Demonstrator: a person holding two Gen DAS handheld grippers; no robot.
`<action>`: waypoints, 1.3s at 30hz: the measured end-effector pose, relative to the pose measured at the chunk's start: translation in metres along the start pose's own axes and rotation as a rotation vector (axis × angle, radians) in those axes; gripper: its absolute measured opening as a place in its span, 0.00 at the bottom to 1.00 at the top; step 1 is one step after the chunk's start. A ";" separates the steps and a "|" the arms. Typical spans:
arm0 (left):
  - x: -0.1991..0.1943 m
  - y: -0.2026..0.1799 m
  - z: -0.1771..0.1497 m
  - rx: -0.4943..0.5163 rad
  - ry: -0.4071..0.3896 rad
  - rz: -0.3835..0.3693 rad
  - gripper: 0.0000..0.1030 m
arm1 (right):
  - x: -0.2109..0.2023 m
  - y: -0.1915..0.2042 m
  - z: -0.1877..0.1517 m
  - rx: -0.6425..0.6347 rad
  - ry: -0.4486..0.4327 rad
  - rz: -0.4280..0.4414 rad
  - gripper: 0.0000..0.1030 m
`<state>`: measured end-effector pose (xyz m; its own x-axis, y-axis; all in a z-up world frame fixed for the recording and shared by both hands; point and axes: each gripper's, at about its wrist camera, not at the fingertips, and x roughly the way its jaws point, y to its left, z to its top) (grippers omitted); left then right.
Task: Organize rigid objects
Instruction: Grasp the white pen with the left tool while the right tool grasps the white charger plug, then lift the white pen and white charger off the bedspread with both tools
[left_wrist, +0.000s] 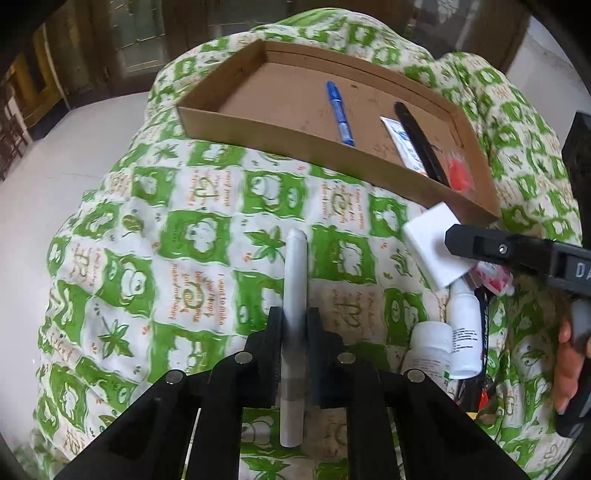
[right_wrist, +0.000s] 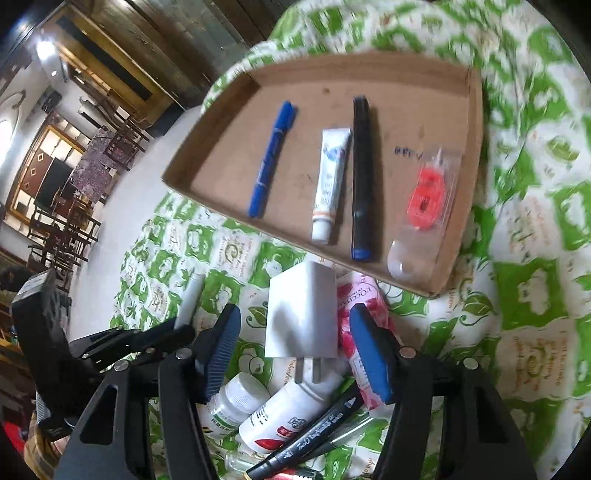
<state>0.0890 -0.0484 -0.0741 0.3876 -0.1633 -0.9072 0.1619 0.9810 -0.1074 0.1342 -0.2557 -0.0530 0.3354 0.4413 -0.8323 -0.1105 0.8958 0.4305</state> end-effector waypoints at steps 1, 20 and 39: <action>0.001 0.002 0.000 -0.008 0.004 0.004 0.12 | 0.003 0.001 0.002 -0.007 0.002 -0.006 0.60; 0.009 0.002 -0.002 -0.009 0.040 0.020 0.13 | 0.039 0.055 -0.025 -0.312 0.105 -0.168 0.49; 0.017 -0.007 0.000 0.027 0.062 0.001 0.12 | 0.021 0.066 -0.027 -0.322 0.051 -0.162 0.46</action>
<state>0.0946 -0.0580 -0.0888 0.3311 -0.1545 -0.9309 0.1858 0.9779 -0.0962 0.1083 -0.1857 -0.0512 0.3268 0.2873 -0.9004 -0.3516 0.9213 0.1663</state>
